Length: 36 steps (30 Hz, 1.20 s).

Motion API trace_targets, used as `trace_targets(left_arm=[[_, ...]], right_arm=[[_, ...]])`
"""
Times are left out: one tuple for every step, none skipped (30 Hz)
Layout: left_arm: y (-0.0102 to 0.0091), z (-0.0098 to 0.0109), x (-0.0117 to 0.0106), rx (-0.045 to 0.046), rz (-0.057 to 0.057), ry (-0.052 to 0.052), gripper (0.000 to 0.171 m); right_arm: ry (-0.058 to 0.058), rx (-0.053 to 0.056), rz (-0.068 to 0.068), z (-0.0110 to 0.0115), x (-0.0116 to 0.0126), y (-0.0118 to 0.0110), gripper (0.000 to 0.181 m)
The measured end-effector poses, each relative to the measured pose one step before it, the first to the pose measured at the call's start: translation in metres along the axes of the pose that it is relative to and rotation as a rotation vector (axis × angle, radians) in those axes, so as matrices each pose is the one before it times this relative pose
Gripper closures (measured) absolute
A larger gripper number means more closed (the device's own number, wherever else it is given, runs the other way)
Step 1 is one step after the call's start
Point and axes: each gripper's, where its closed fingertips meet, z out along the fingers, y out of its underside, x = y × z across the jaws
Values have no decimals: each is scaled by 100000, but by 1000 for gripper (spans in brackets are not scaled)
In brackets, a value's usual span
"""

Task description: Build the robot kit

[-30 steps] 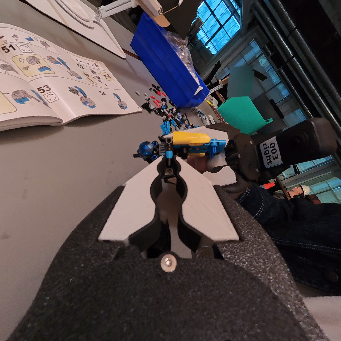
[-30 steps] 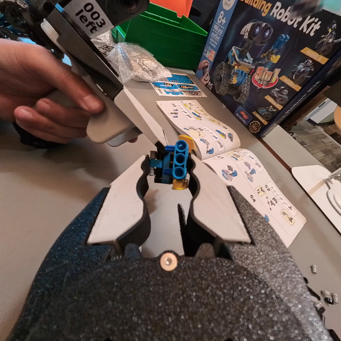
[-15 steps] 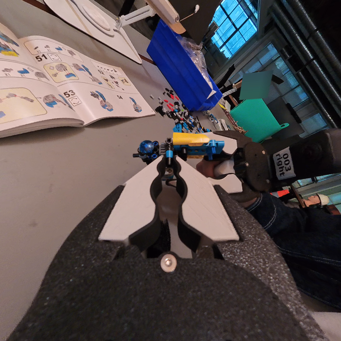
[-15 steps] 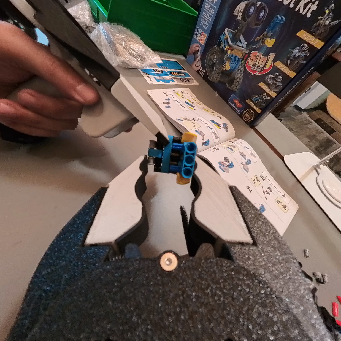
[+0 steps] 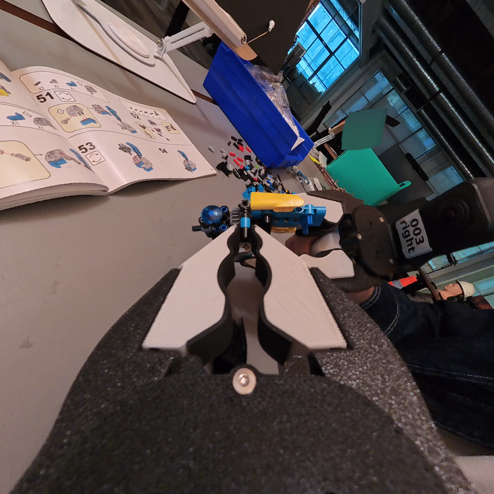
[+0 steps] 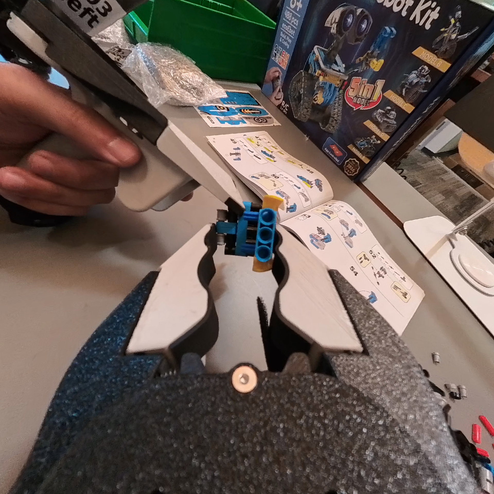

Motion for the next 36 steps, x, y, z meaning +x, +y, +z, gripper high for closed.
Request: trace_targets(left_arm=[[-33, -17, -1, 72, 766, -260, 165], [-81, -25, 17, 246, 913, -274, 165], [-27, -41, -44, -192, 1383, -781, 165], [55, -31, -119, -620, 1634, -1154, 165], [83, -25, -95, -621, 1453, -889, 165], [62, 1, -49, -667, 1425, -647, 165], [30, 1, -80, -705, 2285, -1094, 165], [-28, -52, -129, -473, 4308, -2229, 165], [-121, -101, -147, 36, 5206, -2898, 165], [-164, -92, 102, 474, 3841, -1291, 165], [-205, -78, 214, 894, 1565, 47, 165], [-130, -68, 99, 516, 1144, -218, 165], [-35, -87, -203, -117, 2695, -2100, 165], [7, -152, -442, -851, 5160, -3758, 165], [-33, -251, -519, -1323, 7183, -4432, 165], [-184, -316, -334, -851, 8260, -3435, 165], [-235, -340, 12, -874, 9533, -1028, 165], [-100, -316, 136, -1909, 10243, 132, 165], [49, -264, -12, -2934, 9655, -236, 165], [314, -186, 70, -4516, 8305, 1316, 165], [515, -168, 224, -6301, 6387, 3507, 164], [433, -213, 209, -6516, 4422, 4606, 165], [630, -217, 145, -8416, 4328, 4903, 164], [662, -195, -427, -9352, 5670, 1162, 164], [774, -130, -536, -9549, 6270, 551, 164], [1033, 1, -22, -10882, 4996, 4288, 165], [875, 136, -108, -9572, 4285, 3569, 165], [854, 288, 132, -9182, 4298, 4760, 165], [874, 364, 201, -9613, 4483, 4728, 165], [577, 384, -152, -8095, 4918, 1978, 165], [347, 362, 34, -6796, 4615, 2588, 165], [141, 339, 261, -5760, 4763, 3324, 164], [-228, 184, -154, -3787, 5203, -93, 164], [-397, 115, -300, -2825, 4423, -1608, 164], [-290, 90, 97, -3278, 4260, 85, 164], [-276, 8, 102, -2955, 5038, -820, 164]], right_arm=[[-630, 160, 1007, 29, -10, -3, 143], [-127, 706, 660, 32, 35, -82, 142], [-422, 190, 1238, 56, -8, -24, 141], [-1189, -18, 1890, 138, -69, 80, 141], [-1399, 152, 2311, 146, -63, 123, 140], [-973, 97, 2698, 78, -28, 104, 139], [-646, 364, 2398, 0, -28, 17, 138], [-370, 728, 1377, -33, -8, -10, 139], [138, -401, 536, 2, 92, 161, 137], [610, -853, 84, 30, 130, 168, 133], [-415, -292, -344, 15, -101, 59, 133], [-520, -96, -677, 33, -181, 3, 134], [74, -70, -1270, -24, -113, -10, 134], [254, 533, -1087, -96, -27, -79, 134], [-1031, 683, -532, -134, -146, -62, 133], [-1173, 99, 571, -163, -49, 85, 132], [-1019, 22, 2114, -223, 95, 147, 130], [-2531, 466, 2934, -283, -79, 87, 130], [-3038, 1102, 3681, -323, -152, -21, 130], [-2266, 1618, 4660, -311, -16, -141, 131], [-3218, 1609, 4891, -240, -159, -171, 129], [-4924, 838, 5090, -87, -462, -72, 126], [-3432, 311, 4427, -39, -315, -75, 126], [-2181, 1214, 2336, -67, -218, -253, 126], [-1888, 1688, 972, -82, -265, -350, 126], [-626, 1123, 907, -72, -75, -268, 126], [572, 312, 811, -57, 125, -108, 126], [1308, -321, 422, -38, 225, 54, 127], [1819, -1035, 44, -32, 291, 187, 127], [2009, -985, -78, -52, 322, 198, 128], [1183, -581, 85, -87, 206, 128, 128], [1700, -746, 264, -115, 303, 127, 131], [3708, -1217, 475, -142, 694, 239, 133], [4161, -1649, 811, -167, 886, 344, 133], [3586, -1534, 1381, -185, 918, 315, 133], [3528, -913, 2325, -226, 987, 218, 133]])
